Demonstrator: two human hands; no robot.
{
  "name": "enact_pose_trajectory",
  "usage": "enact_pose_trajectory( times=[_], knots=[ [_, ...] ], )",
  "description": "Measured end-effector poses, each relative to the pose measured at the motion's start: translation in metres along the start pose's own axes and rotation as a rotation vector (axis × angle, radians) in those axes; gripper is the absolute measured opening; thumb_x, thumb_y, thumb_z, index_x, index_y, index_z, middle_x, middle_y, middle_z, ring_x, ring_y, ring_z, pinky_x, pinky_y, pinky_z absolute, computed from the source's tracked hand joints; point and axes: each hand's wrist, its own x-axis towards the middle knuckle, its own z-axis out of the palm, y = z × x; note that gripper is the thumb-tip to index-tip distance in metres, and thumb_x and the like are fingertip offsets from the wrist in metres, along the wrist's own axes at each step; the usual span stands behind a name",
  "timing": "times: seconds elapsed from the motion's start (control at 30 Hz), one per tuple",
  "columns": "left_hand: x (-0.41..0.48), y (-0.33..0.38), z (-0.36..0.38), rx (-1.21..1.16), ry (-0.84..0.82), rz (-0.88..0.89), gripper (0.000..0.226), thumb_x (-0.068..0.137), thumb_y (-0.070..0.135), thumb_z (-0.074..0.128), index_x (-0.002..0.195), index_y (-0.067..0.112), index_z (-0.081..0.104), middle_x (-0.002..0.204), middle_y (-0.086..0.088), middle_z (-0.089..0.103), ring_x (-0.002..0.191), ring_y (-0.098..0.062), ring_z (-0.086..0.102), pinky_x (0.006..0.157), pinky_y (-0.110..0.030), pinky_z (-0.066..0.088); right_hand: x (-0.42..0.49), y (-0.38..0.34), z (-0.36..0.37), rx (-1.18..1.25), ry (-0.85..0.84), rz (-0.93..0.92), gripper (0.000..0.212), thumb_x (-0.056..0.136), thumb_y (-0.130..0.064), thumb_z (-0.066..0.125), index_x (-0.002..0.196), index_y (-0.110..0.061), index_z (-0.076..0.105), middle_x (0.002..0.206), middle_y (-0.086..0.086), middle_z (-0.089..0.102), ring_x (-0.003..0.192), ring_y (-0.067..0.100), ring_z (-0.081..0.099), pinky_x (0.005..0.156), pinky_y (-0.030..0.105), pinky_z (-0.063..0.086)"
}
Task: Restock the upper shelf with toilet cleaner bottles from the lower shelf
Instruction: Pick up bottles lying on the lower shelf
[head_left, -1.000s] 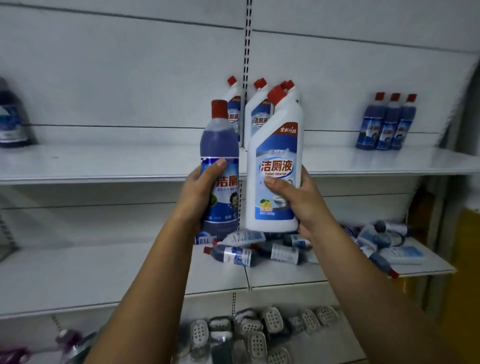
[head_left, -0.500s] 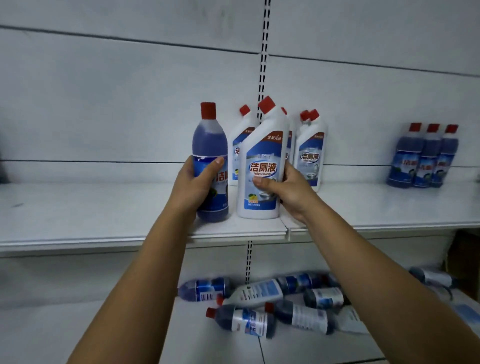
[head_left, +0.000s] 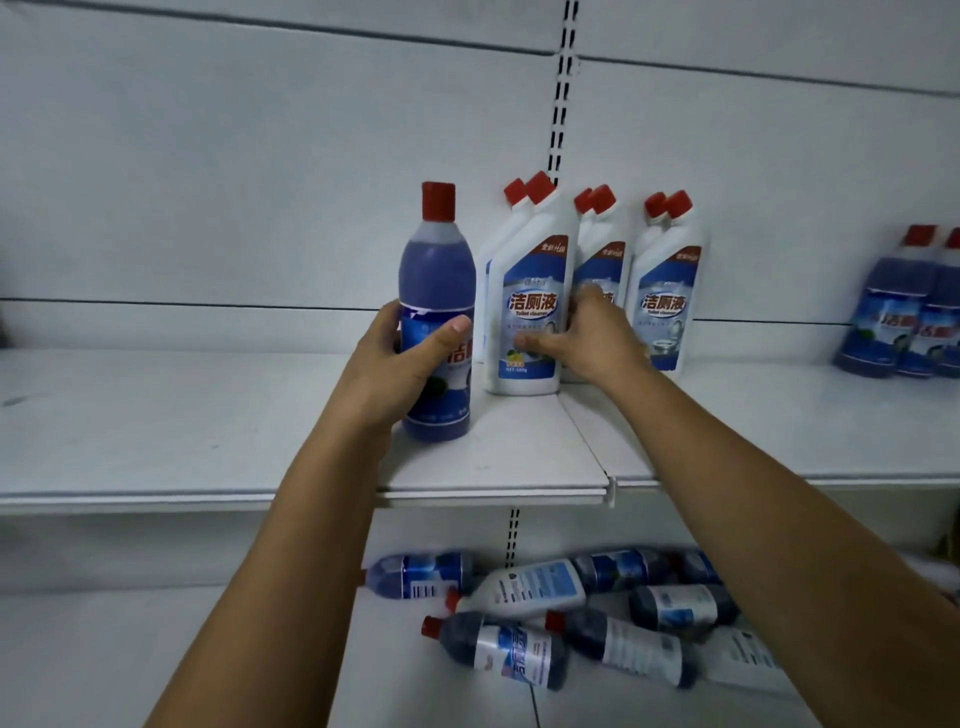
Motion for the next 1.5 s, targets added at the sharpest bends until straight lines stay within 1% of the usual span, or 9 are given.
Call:
enact_pose_trajectory(
  times=[0.1, 0.27, 0.47, 0.63, 0.77, 0.93, 1.07, 1.33, 1.5],
  knots=[
    [0.000, 0.000, 0.000, -0.001, 0.002, -0.007, 0.051, 0.083, 0.042, 0.071, 0.128, 0.033, 0.050, 0.118, 0.008, 0.065, 0.109, -0.018, 0.064, 0.097, -0.044, 0.053, 0.000, 0.002, 0.003, -0.198, 0.010, -0.004, 0.059, 0.077, -0.055, 0.074, 0.115, -0.012, 0.059, 0.107, 0.002, 0.066, 0.085, 0.016, 0.057, 0.076, 0.029, 0.042],
    [-0.001, 0.000, 0.001, 0.004, 0.012, -0.011, 0.052, 0.083, 0.042, 0.071, 0.130, 0.033, 0.050, 0.119, 0.008, 0.065, 0.110, -0.019, 0.064, 0.098, -0.045, 0.052, 0.001, 0.008, 0.014, -0.208, 0.040, 0.015, 0.054, 0.077, -0.053, 0.076, 0.104, -0.008, 0.064, 0.101, 0.008, 0.068, 0.085, 0.021, 0.059, 0.072, 0.029, 0.044],
    [-0.004, 0.001, 0.003, -0.001, 0.021, 0.000, 0.048, 0.084, 0.042, 0.070, 0.127, 0.033, 0.050, 0.117, 0.009, 0.066, 0.108, -0.015, 0.064, 0.095, -0.040, 0.053, -0.003, 0.007, 0.024, -0.461, 0.033, 0.024, 0.051, 0.082, -0.064, 0.062, 0.090, -0.015, 0.052, 0.086, 0.005, 0.055, 0.076, 0.020, 0.050, 0.064, 0.031, 0.038],
    [-0.005, 0.000, 0.003, 0.002, 0.013, 0.021, 0.037, 0.086, 0.041, 0.069, 0.118, 0.038, 0.050, 0.111, 0.014, 0.065, 0.102, -0.010, 0.064, 0.091, -0.035, 0.053, -0.002, 0.006, 0.031, -0.669, -0.023, -0.005, 0.051, 0.093, -0.061, 0.049, 0.104, -0.013, 0.063, 0.095, 0.008, 0.062, 0.086, 0.026, 0.059, 0.066, 0.032, 0.037],
    [-0.005, 0.000, 0.003, 0.000, 0.018, 0.028, 0.039, 0.086, 0.043, 0.069, 0.120, 0.038, 0.051, 0.112, 0.013, 0.066, 0.103, -0.012, 0.065, 0.090, -0.034, 0.054, -0.005, 0.008, 0.037, -0.765, -0.071, -0.006, 0.044, 0.096, -0.052, 0.050, 0.112, -0.013, 0.063, 0.109, 0.009, 0.066, 0.100, 0.029, 0.063, 0.070, 0.031, 0.039],
    [-0.007, 0.001, 0.004, -0.009, 0.022, 0.025, 0.042, 0.087, 0.042, 0.068, 0.123, 0.035, 0.048, 0.115, 0.012, 0.064, 0.107, -0.014, 0.063, 0.090, -0.034, 0.053, -0.007, 0.016, 0.027, -0.705, -0.268, 0.007, 0.039, 0.098, -0.041, 0.044, 0.124, -0.014, 0.057, 0.122, 0.011, 0.059, 0.106, 0.029, 0.058, 0.078, 0.034, 0.044],
    [-0.010, 0.006, 0.009, -0.073, 0.035, -0.006, 0.049, 0.086, 0.039, 0.069, 0.129, 0.030, 0.049, 0.121, 0.008, 0.064, 0.111, -0.017, 0.062, 0.097, -0.041, 0.051, -0.029, 0.028, 0.001, -0.538, -0.487, -0.035, 0.046, 0.101, -0.041, 0.039, 0.139, -0.017, 0.050, 0.142, 0.008, 0.052, 0.122, 0.027, 0.052, 0.100, 0.036, 0.043],
    [-0.025, 0.010, 0.087, -0.160, -0.103, -0.005, 0.055, 0.083, 0.036, 0.073, 0.132, 0.028, 0.049, 0.122, 0.005, 0.063, 0.110, -0.019, 0.064, 0.093, -0.041, 0.054, -0.083, 0.084, -0.077, -0.301, -0.338, -0.039, 0.033, 0.097, -0.030, 0.054, 0.127, -0.022, 0.064, 0.133, -0.003, 0.061, 0.118, 0.013, 0.056, 0.097, 0.021, 0.040],
    [-0.029, 0.011, 0.164, -0.178, -0.158, 0.015, 0.057, 0.079, 0.040, 0.078, 0.129, 0.033, 0.052, 0.121, 0.006, 0.065, 0.110, -0.019, 0.064, 0.096, -0.046, 0.052, -0.091, 0.140, -0.129, -0.315, -0.281, 0.013, 0.031, 0.097, -0.027, 0.054, 0.125, -0.023, 0.066, 0.131, -0.002, 0.062, 0.117, 0.013, 0.055, 0.092, 0.018, 0.037]
  ],
)
